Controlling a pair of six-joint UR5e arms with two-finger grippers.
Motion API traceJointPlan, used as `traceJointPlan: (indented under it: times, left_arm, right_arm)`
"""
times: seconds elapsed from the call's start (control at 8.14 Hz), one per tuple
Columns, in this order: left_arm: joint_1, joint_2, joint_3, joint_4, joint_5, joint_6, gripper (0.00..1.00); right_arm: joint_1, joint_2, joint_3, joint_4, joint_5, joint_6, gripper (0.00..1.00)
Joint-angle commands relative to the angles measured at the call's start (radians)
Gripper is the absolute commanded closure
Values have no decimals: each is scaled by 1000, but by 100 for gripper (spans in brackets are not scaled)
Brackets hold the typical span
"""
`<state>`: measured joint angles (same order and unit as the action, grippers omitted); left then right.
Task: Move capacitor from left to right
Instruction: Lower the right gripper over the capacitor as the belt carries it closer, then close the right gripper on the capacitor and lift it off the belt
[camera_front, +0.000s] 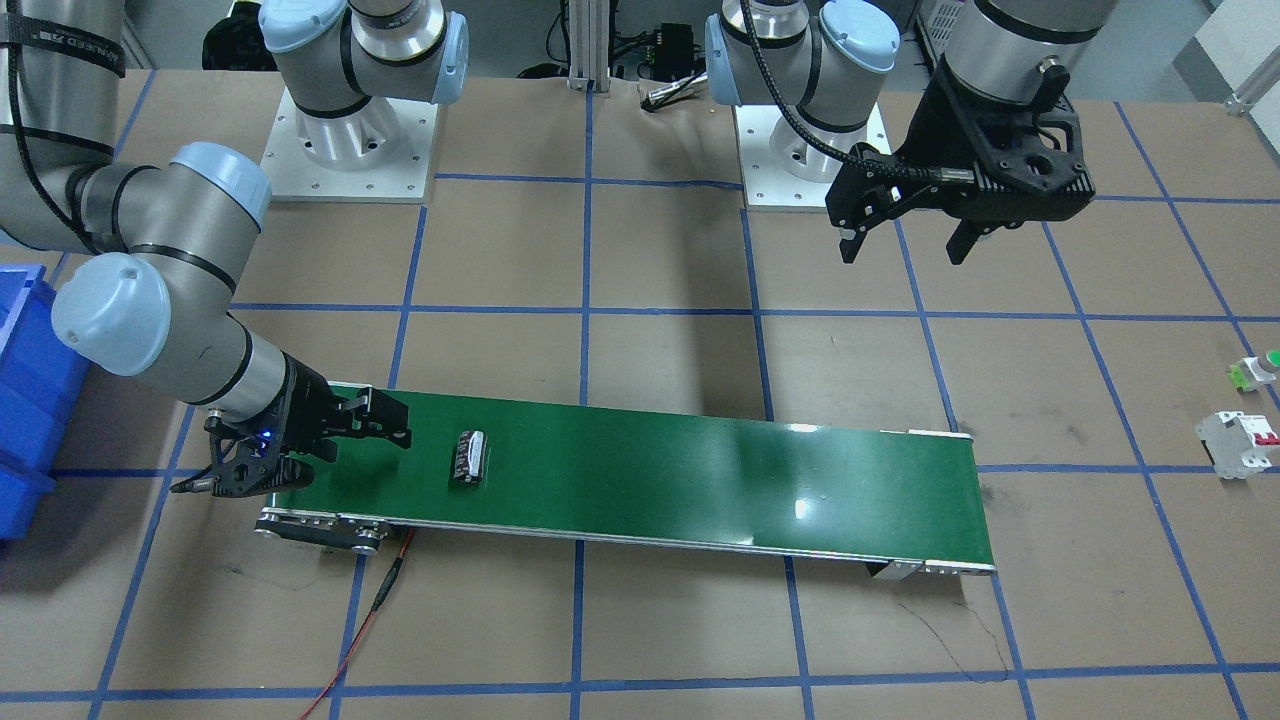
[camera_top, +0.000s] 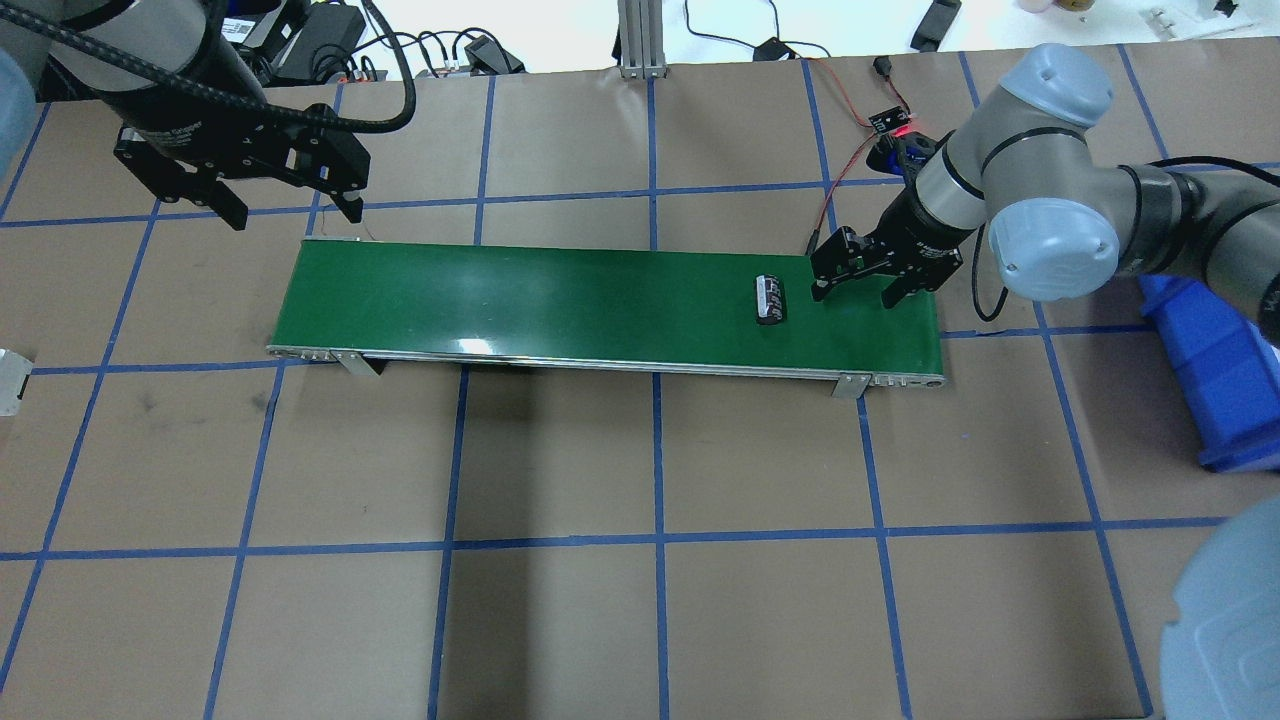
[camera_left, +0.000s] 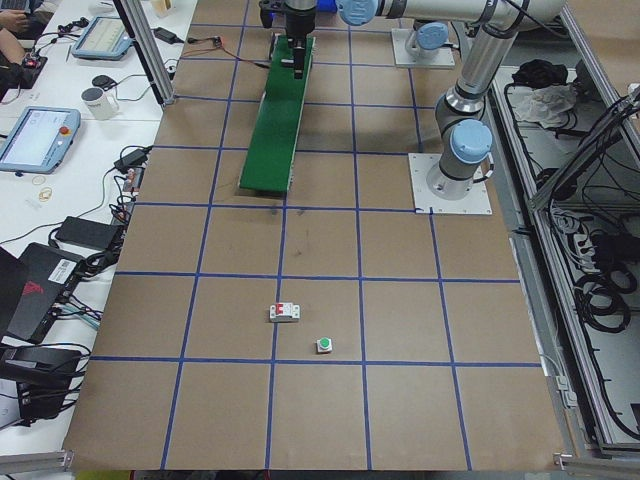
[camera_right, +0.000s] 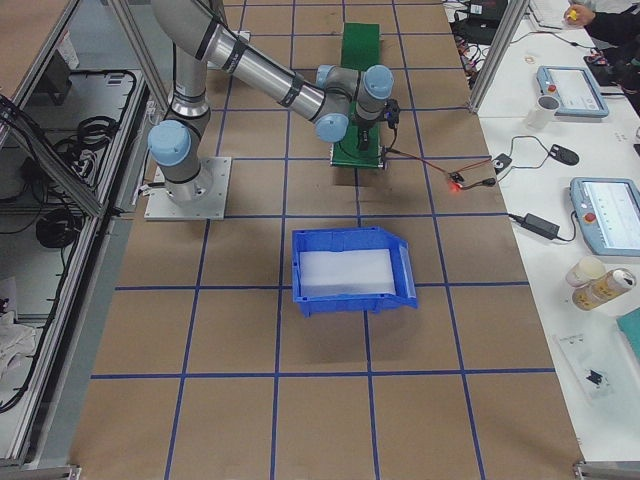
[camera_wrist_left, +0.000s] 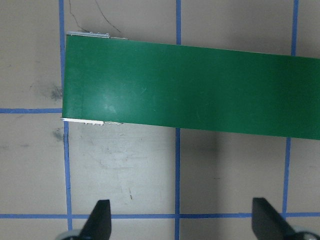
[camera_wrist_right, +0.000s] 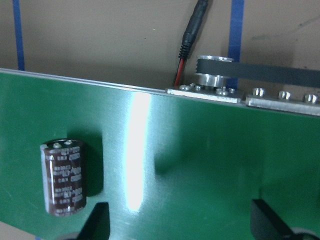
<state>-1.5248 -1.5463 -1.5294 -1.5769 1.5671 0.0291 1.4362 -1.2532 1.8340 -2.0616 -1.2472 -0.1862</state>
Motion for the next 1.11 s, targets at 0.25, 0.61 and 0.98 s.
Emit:
traceJointPlan:
  times: [0.25, 0.61, 0.98]
  left_arm:
    - [0, 0, 0, 0, 1, 0, 0]
    - [0, 0, 0, 0, -1, 0, 0]
    - [0, 0, 0, 0, -1, 0, 0]
  right_arm:
    - [1, 3, 1, -2, 14, 1, 0]
    - [1, 5, 2, -2, 6, 1, 2]
    - [0, 8, 1, -2, -4, -15, 75]
